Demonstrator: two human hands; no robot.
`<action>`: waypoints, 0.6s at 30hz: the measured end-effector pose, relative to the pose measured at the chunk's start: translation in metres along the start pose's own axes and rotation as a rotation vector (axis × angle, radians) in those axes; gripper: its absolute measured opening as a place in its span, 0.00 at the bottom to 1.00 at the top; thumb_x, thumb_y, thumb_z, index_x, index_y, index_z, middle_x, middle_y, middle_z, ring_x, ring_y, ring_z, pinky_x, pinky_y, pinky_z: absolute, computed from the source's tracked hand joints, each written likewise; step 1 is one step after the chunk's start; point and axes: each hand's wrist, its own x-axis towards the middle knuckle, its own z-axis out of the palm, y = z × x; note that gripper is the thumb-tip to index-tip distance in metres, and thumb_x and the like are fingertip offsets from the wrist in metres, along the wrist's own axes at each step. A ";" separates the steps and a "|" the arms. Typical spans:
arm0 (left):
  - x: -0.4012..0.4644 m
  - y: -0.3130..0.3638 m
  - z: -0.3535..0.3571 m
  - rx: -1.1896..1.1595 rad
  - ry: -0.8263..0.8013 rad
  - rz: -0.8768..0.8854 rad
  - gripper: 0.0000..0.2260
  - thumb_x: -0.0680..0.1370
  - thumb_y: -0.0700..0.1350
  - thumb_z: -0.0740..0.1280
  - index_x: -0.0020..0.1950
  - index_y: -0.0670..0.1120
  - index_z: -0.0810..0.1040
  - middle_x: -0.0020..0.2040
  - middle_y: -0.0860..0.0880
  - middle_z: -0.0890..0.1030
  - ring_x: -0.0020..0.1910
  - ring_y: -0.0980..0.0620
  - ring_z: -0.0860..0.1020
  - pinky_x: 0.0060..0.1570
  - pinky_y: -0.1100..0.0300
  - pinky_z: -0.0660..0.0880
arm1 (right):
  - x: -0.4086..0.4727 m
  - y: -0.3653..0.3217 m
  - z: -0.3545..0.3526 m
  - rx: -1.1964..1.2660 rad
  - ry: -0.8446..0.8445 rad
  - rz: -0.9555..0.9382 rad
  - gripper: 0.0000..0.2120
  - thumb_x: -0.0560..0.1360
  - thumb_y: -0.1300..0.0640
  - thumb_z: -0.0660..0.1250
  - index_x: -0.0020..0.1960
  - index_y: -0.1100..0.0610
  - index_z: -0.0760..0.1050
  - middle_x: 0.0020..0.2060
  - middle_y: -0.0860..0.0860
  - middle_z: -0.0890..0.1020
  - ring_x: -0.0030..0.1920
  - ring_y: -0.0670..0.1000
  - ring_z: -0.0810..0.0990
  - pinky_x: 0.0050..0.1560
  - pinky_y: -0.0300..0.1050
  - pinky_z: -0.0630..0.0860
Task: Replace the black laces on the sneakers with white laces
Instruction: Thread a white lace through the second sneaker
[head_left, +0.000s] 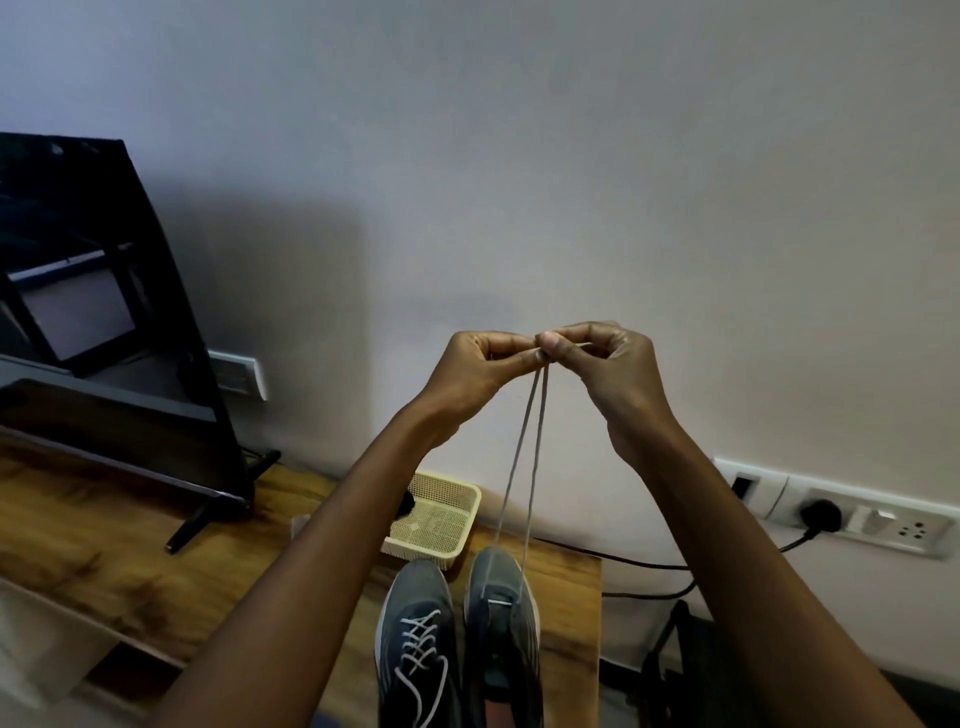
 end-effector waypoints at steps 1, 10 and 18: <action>0.000 0.001 0.000 0.002 0.010 0.002 0.04 0.75 0.43 0.70 0.49 0.47 0.83 0.44 0.54 0.84 0.48 0.63 0.81 0.44 0.73 0.74 | 0.000 -0.001 0.000 -0.005 -0.002 -0.004 0.06 0.71 0.58 0.74 0.45 0.60 0.83 0.49 0.56 0.82 0.49 0.52 0.83 0.51 0.41 0.78; -0.003 0.002 0.004 0.098 0.050 0.006 0.02 0.72 0.50 0.72 0.44 0.54 0.83 0.43 0.56 0.85 0.50 0.61 0.82 0.62 0.54 0.73 | -0.001 0.000 -0.001 -0.003 -0.016 -0.019 0.04 0.71 0.56 0.74 0.45 0.55 0.82 0.51 0.54 0.82 0.50 0.52 0.83 0.49 0.37 0.77; -0.002 -0.004 0.003 0.155 0.076 0.012 0.23 0.58 0.73 0.71 0.45 0.61 0.85 0.48 0.61 0.84 0.59 0.58 0.78 0.68 0.39 0.60 | -0.017 0.014 -0.009 0.084 0.091 0.104 0.08 0.78 0.55 0.65 0.55 0.54 0.79 0.47 0.48 0.82 0.47 0.45 0.78 0.42 0.37 0.70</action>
